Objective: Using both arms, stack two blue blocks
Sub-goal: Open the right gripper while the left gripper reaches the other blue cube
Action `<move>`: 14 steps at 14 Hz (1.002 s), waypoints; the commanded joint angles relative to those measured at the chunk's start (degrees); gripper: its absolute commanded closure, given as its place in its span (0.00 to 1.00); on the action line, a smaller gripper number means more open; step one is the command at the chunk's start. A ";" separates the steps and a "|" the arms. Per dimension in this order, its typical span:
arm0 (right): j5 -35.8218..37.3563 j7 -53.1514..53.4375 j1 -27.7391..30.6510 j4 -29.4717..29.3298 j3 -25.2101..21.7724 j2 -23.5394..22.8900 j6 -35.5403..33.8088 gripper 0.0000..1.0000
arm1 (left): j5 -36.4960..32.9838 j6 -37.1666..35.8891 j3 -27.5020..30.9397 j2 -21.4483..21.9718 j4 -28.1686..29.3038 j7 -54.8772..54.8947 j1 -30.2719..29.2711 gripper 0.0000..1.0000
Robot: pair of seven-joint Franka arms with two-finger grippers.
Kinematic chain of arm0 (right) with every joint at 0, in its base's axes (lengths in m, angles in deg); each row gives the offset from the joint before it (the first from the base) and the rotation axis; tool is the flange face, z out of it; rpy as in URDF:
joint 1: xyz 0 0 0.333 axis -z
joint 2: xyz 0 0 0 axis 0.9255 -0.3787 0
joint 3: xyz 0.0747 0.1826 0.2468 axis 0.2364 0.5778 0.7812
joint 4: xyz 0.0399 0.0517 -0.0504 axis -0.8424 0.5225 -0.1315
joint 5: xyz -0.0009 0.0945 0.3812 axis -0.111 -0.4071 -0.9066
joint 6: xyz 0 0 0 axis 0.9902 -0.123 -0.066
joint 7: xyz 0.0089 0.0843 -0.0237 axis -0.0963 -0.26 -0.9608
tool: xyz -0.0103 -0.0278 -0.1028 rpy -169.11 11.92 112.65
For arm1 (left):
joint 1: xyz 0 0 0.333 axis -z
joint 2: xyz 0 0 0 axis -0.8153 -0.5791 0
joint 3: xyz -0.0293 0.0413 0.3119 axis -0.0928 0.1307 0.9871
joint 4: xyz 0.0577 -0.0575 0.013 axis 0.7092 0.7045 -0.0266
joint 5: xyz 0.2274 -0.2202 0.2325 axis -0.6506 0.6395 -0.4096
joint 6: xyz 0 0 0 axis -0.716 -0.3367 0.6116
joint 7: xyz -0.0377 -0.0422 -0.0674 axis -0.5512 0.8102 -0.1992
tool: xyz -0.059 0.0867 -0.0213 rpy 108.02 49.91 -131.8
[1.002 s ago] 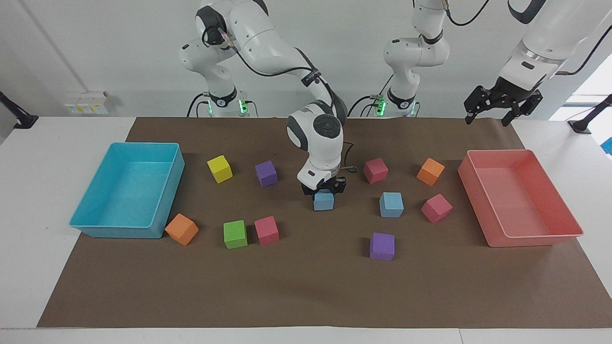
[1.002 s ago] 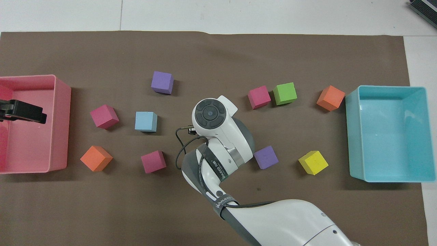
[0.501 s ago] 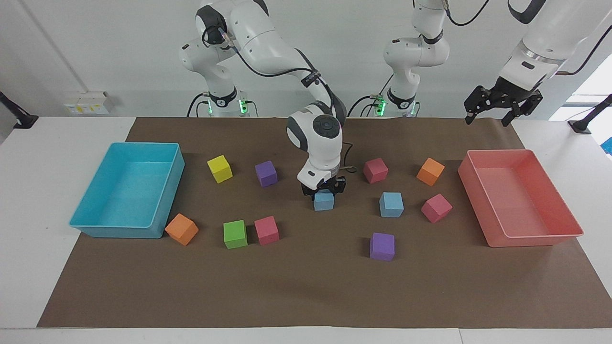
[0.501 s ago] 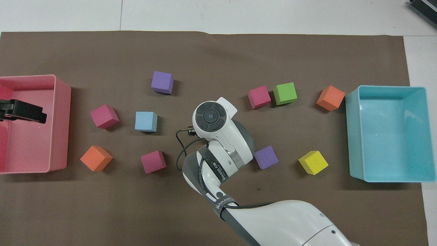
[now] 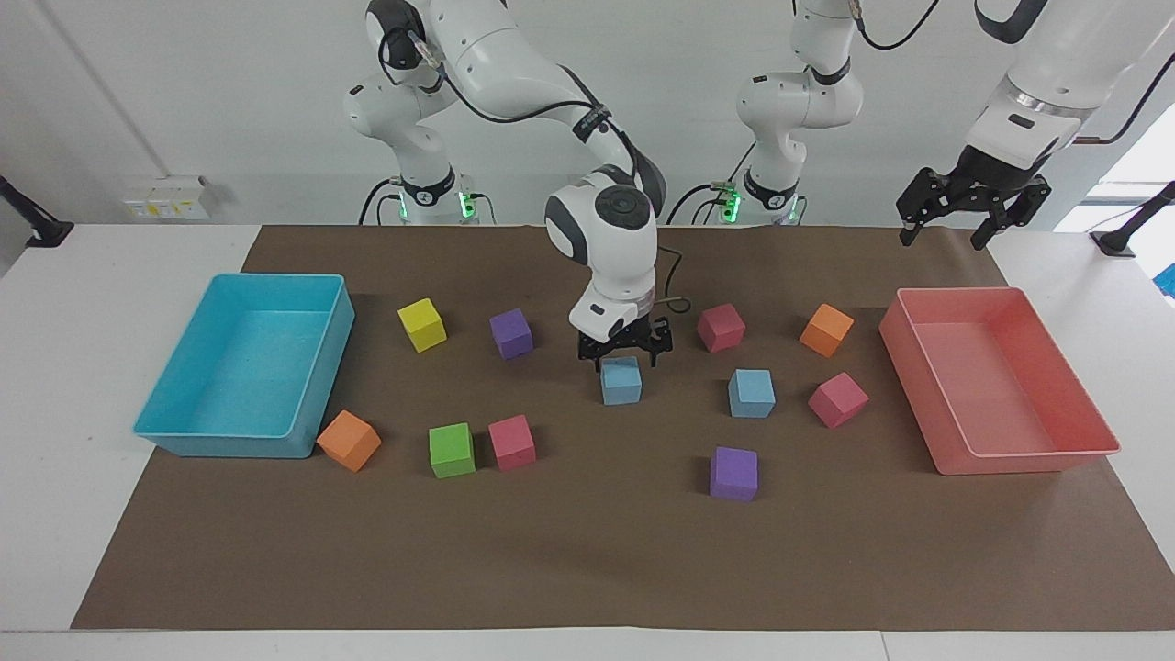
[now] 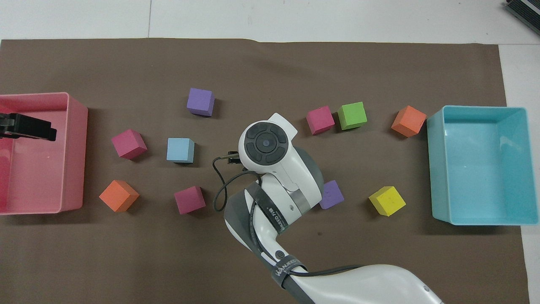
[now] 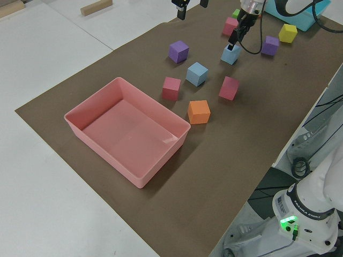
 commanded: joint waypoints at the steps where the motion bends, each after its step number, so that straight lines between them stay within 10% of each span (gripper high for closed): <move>1: 0.58 -1.01 1.21 2.13 0.16 4.14 -1.97 0.00 | -0.42 1.95 -0.39 -0.76 -0.05 -0.37 0.30 0.00; 5: -5.53 -2.67 3.76 2.48 0.42 6.17 -2.77 0.00 | -0.42 6.25 -0.74 -2.43 1.00 -0.71 1.79 0.00; 8: -13.56 -11.02 6.04 2.48 0.33 5.64 -2.07 0.39 | -0.42 11.70 -0.74 -3.05 4.95 -2.03 3.73 0.00; 11: -28.03 -22.40 10.44 2.65 0.34 5.12 -2.24 0.46 | -0.33 16.71 -0.82 -4.54 8.03 -3.62 5.66 0.00; 14: -30.01 -26.24 11.85 3.62 0.33 5.29 -2.68 0.87 | -0.33 22.06 -0.83 -7.87 10.84 -4.23 8.12 0.00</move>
